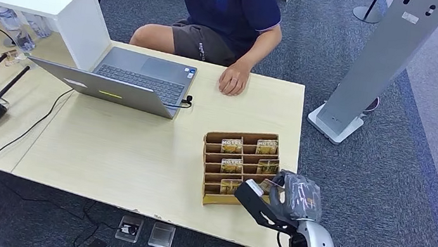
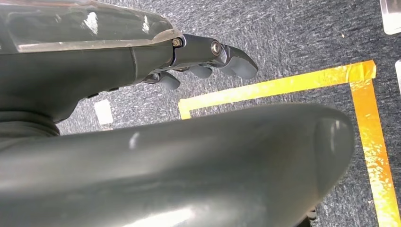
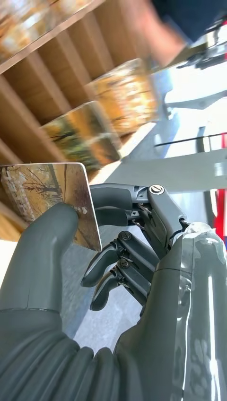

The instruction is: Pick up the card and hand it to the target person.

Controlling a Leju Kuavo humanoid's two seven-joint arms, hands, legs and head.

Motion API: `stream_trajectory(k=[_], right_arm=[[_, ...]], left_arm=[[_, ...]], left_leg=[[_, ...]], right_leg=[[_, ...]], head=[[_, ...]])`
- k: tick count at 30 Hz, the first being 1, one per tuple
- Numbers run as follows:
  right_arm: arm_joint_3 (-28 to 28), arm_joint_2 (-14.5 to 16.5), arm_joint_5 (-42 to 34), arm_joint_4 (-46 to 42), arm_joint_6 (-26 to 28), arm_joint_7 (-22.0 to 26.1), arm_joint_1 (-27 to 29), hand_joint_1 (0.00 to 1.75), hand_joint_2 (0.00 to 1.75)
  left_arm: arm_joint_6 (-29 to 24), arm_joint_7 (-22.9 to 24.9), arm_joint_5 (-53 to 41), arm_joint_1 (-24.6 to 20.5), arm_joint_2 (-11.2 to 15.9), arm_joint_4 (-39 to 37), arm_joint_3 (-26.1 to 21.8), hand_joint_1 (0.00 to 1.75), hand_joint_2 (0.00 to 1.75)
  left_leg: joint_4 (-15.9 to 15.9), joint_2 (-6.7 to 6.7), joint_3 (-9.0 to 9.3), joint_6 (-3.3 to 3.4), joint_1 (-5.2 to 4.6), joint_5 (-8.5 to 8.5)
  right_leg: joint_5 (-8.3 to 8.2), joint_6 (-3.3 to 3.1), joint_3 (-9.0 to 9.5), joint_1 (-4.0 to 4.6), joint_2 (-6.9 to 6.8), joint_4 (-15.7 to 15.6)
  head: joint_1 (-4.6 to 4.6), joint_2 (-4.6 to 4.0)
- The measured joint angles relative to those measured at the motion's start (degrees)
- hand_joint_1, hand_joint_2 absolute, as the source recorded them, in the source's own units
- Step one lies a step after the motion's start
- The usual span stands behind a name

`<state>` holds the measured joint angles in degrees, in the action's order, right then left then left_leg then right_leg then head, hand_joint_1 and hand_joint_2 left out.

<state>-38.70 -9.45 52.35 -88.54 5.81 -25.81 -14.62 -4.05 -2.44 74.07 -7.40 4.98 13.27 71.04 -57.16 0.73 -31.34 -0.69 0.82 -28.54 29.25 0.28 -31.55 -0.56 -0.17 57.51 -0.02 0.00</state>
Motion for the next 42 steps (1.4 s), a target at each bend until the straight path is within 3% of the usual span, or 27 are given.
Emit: stream_trajectory(k=[9, 16, 21, 27, 34, 38, 42], right_arm=[[1.7, -1.8, -0.7, -9.3, -1.8, -1.1, -4.9, 1.75, 1.75], [1.7, -2.1, -4.6, -8.5, -2.3, -0.2, -11.6, 1.75, 1.75], [0.2, 0.0, -8.3, 1.0, 0.7, 3.7, -20.1, 1.75, 1.75], [-2.8, 4.9, -10.8, 17.2, 4.8, 9.6, -29.7, 1.75, 1.75], [-6.2, 11.4, -12.0, 33.1, 7.5, 13.2, -35.3, 1.75, 1.75], [-7.2, 13.4, -12.6, 38.5, 8.6, 14.0, -36.5, 0.00, 1.75], [-8.2, 14.8, -12.7, 42.7, 9.3, 14.4, -37.3, 0.00, 1.75]], left_arm=[[0.3, 0.0, -0.1, -0.3, -0.1, 0.0, 0.0, 0.00, 0.00], [0.4, 1.2, -1.0, -1.5, -0.3, 0.0, 0.7, 0.00, 0.00], [0.5, 2.4, -1.7, -3.0, -0.5, 0.0, 1.6, 0.00, 0.00], [0.4, 2.6, -0.8, -3.6, -0.8, 0.0, 1.9, 0.00, 0.00], [-0.1, 1.7, 0.8, -2.8, -0.8, -0.1, 1.9, 0.00, 0.00], [-0.2, 1.4, 1.0, -2.3, -0.8, -0.2, 1.9, 0.00, 0.00], [0.0, 1.4, 0.7, -2.3, -0.8, -0.3, 2.0, 0.00, 0.00]], left_leg=[[0.0, 0.00, 0.01, 0.00, 0.00, 0.01], [0.0, 0.01, -0.05, 0.00, 0.00, 0.01], [0.0, 0.02, -0.10, -0.01, 0.00, 0.08], [0.0, 0.05, -0.14, -0.02, 0.00, 0.10], [0.0, 0.05, -0.18, -0.02, 0.01, 0.10], [0.0, 0.05, -0.19, -0.02, 0.00, 0.10], [0.0, 0.05, -0.18, -0.02, 0.00, 0.10]], right_leg=[[-0.01, 0.00, 0.01, 0.00, 0.00, 0.0], [-0.01, 0.00, 0.00, 0.00, -0.01, 0.0], [-0.05, -0.05, -0.01, 0.00, -0.02, 0.1], [-0.06, -0.06, -0.04, 0.00, -0.04, 0.1], [-0.06, -0.07, -0.11, 0.01, -0.06, 0.1], [-0.06, -0.06, -0.12, 0.00, -0.06, 0.1], [-0.06, -0.06, -0.12, 0.00, -0.06, 0.1]], head=[[0.00, 0.00], [-0.01, 0.00], [-0.01, 0.00], [0.00, 0.00], [-0.09, 0.00], [-0.02, 0.00], [0.03, 0.00]])
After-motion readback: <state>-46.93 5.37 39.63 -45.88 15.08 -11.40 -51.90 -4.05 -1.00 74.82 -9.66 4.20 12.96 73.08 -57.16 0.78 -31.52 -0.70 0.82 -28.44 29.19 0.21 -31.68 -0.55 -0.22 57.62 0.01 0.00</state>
